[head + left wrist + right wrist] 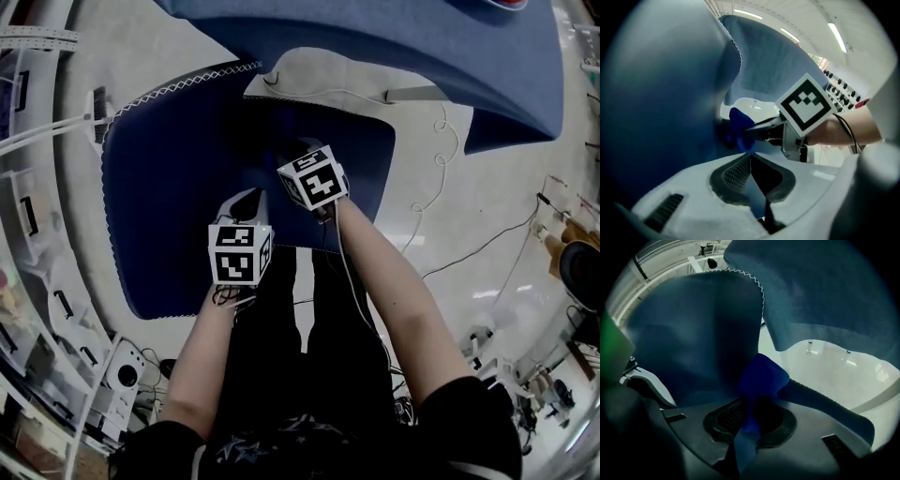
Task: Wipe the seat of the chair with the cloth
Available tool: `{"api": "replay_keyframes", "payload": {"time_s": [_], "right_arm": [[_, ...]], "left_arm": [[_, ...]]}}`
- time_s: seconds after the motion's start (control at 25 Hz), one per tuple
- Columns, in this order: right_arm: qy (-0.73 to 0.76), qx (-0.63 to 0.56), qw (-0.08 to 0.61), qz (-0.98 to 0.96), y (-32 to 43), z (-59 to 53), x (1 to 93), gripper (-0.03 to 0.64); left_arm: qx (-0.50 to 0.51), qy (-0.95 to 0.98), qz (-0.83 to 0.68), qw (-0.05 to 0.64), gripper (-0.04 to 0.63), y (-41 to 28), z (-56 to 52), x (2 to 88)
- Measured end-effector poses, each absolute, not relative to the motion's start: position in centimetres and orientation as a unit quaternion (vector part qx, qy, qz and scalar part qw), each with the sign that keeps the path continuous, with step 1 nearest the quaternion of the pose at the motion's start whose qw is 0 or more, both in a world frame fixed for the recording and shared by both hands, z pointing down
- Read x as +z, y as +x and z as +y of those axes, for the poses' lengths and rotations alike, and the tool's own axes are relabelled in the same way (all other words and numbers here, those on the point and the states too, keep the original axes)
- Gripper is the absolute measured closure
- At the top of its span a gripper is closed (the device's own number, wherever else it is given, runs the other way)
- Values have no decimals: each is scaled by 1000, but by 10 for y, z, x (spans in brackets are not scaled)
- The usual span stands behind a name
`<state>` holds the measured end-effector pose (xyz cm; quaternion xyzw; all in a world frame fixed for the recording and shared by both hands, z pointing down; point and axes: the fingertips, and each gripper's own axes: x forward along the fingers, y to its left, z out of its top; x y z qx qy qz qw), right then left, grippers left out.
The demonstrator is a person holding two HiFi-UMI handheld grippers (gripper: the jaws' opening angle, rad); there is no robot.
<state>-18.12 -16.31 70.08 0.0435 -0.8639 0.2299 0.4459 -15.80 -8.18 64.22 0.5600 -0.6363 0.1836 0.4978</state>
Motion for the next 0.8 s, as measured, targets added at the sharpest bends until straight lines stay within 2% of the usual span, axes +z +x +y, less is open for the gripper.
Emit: {"api": "replay_keyframes", "payload": {"time_s": [0.16, 0.32, 0.8], "right_arm": [[32, 228, 442, -867, -198, -160, 718, 561], [51, 231, 459, -856, -183, -167, 732, 561], [169, 292, 455, -824, -44, -245, 747, 561]], "left_arm": [[187, 554, -631, 510, 574, -152, -75, 649], [206, 559, -621, 510, 575, -143, -71, 655], [274, 592, -590, 476, 575, -84, -90, 658]]}}
